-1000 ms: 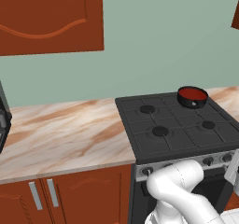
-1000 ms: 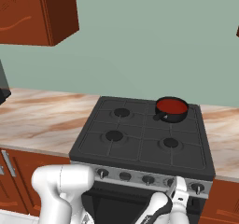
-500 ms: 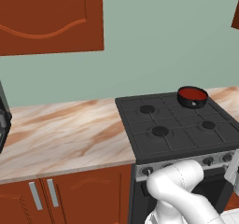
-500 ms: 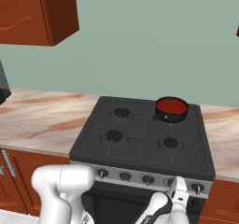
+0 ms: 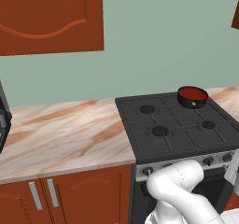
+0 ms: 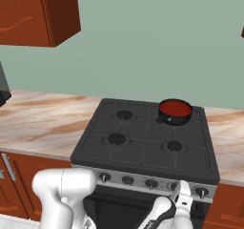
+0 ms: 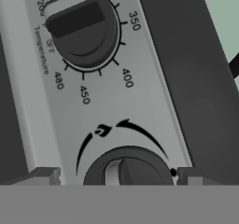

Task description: Wait until the marinara sauce is simmered to a deep red color and then turn off the stove.

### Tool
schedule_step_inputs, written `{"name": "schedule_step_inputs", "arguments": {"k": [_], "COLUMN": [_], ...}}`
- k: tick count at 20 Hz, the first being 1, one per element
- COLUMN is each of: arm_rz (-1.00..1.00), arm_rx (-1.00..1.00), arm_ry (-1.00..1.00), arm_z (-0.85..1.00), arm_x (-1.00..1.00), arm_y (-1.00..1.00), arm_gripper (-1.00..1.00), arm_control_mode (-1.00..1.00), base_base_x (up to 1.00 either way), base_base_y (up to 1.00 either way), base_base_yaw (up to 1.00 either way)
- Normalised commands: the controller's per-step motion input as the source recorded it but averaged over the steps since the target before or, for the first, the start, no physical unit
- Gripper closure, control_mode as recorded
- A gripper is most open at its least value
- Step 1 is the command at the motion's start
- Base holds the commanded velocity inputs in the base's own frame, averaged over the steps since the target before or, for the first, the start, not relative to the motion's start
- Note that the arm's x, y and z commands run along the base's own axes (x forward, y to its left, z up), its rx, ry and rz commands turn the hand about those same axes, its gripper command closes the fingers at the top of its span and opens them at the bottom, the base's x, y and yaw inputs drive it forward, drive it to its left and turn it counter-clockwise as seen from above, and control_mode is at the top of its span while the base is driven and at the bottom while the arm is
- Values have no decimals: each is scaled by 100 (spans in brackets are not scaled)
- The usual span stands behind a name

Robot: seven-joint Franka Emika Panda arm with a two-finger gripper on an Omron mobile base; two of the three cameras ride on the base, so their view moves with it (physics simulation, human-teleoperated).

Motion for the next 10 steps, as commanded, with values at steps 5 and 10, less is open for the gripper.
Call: {"name": "schedule_step_inputs", "arguments": {"k": [5, 10], "arm_rz": [0, 0], "arm_rx": [0, 0], "arm_ry": [0, 0], "arm_z": [0, 0], "arm_x": [0, 0], "arm_y": [0, 0], "arm_gripper": [100, 100], "arm_control_mode": [-100, -100], "base_base_x": [0, 0], "base_base_y": [0, 0], "base_base_yaw": [0, 0]}}
